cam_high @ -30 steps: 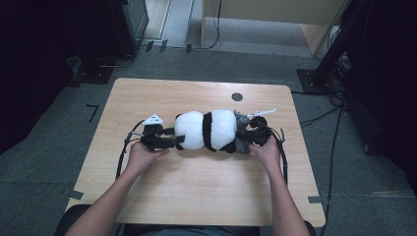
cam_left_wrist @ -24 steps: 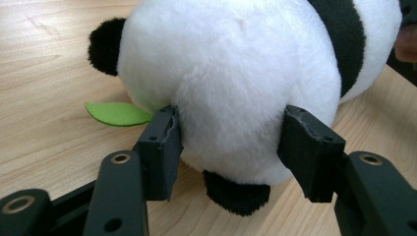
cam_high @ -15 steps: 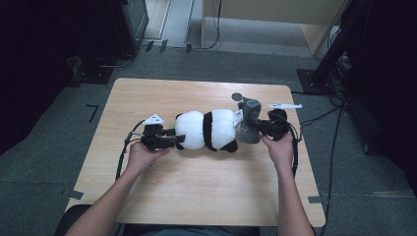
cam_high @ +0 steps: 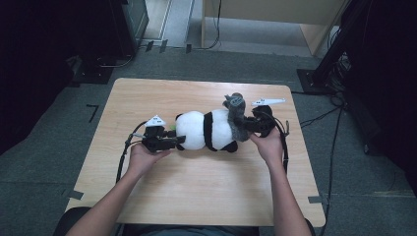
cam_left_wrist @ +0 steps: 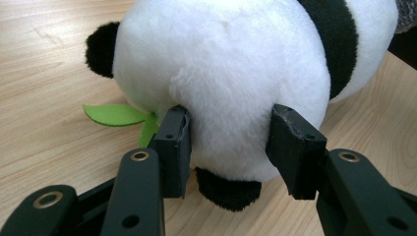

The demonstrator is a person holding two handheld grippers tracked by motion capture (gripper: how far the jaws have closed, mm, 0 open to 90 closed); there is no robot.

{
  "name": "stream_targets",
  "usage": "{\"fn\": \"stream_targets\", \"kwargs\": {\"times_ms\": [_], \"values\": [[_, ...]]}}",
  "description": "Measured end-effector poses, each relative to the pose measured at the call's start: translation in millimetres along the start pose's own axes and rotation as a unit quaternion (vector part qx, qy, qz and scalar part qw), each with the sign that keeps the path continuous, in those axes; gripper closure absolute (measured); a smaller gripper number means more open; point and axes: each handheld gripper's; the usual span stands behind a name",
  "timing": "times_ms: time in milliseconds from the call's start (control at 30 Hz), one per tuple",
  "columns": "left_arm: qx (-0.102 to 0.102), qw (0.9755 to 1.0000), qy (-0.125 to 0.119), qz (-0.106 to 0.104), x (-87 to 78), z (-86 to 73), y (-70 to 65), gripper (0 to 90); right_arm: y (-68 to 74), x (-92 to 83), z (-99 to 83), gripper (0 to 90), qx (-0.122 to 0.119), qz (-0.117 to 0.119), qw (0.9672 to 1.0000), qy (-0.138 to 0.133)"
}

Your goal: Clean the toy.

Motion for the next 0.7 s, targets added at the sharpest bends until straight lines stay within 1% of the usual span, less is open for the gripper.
{"fn": "stream_targets", "kwargs": {"times_ms": [67, 133, 200, 267, 300, 333, 400, 467, 533, 567, 633, 700], "values": [[0.003, 1.0000, -0.003, -0.005, 0.3, -0.9, 2.5, 48.5, -0.9, 0.7, 0.3, 78.0, -0.006, -0.004, 1.0000, 0.001], [0.017, 0.9999, 0.002, -0.002, 0.2, -0.4, 3.5, 42.5, -2.3, 1.1, 0.0, 77.8, -0.004, -0.005, 1.0000, 0.001], [0.040, 0.9991, 0.014, 0.003, -1.0, 2.9, 3.5, 38.1, -3.9, 1.0, -0.2, 77.7, -0.002, -0.006, 1.0000, 0.002], [0.063, 0.9978, 0.021, 0.003, -3.1, 7.3, 3.5, 37.4, -5.2, 1.1, -0.4, 77.6, -0.002, -0.006, 1.0000, 0.003], [0.070, 0.9973, 0.021, 0.002, -4.5, 9.4, 3.8, 36.7, -5.5, 1.0, -0.5, 77.5, -0.001, -0.005, 1.0000, 0.004], [0.070, 0.9973, 0.020, -0.003, -5.9, 11.8, 4.9, 35.6, -5.9, 1.1, -0.6, 77.4, 0.000, -0.006, 1.0000, 0.004], [0.064, 0.9977, 0.016, -0.017, -9.3, 16.5, 7.6, 34.9, -6.5, 1.3, -0.9, 77.4, 0.001, -0.004, 1.0000, 0.004], [0.069, 0.9973, 0.014, -0.020, -12.0, 20.3, 10.3, 32.9, -7.1, 1.7, -0.9, 77.4, 0.001, -0.004, 1.0000, 0.003], [0.066, 0.9974, 0.010, -0.028, -13.0, 25.0, 14.6, 32.6, -7.8, 2.2, -1.0, 77.3, 0.002, -0.004, 1.0000, 0.003], [0.067, 0.9973, 0.010, -0.030, -13.1, 28.0, 16.5, 31.9, -8.2, 2.3, -1.1, 77.3, 0.002, -0.005, 1.0000, 0.004], [0.082, 0.9960, 0.011, -0.035, -12.8, 33.5, 19.4, 30.5, -8.7, 2.7, -1.1, 77.3, 0.004, -0.004, 1.0000, 0.004], [0.090, 0.9952, 0.008, -0.039, -12.2, 37.0, 21.9, 30.4, -8.8, 2.7, -1.2, 77.2, 0.004, -0.003, 1.0000, 0.004]]}}
Point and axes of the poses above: each handheld gripper's, and its own axes: x roughly forward along the jaws, z roughly out of its top, y roughly to its left, and after that the axes turned 1 degree about -z, right-handed
